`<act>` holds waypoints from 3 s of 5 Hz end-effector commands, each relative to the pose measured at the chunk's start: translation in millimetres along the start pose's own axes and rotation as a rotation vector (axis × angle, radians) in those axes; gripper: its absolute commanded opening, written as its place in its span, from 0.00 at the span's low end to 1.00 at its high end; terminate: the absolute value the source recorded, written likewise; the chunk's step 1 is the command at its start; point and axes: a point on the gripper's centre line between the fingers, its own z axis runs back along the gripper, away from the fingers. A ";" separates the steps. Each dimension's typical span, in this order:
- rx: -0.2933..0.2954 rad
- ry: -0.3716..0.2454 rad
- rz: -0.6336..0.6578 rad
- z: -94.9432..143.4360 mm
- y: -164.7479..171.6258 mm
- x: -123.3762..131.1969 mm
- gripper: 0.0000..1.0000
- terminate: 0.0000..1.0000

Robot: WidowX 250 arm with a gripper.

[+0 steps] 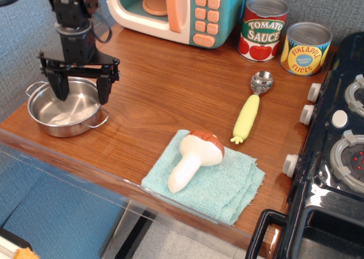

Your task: Pick up the bowl and place it under the microwave towards the red can.

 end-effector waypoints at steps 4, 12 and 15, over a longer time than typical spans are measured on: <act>0.021 0.003 0.011 -1.6 -11.9 2.2 0.00 0.00; -0.013 -0.039 -0.575 32.3 -181.2 16.3 0.00 0.00; -0.096 -0.109 -0.512 74.2 -191.8 19.3 1.00 0.00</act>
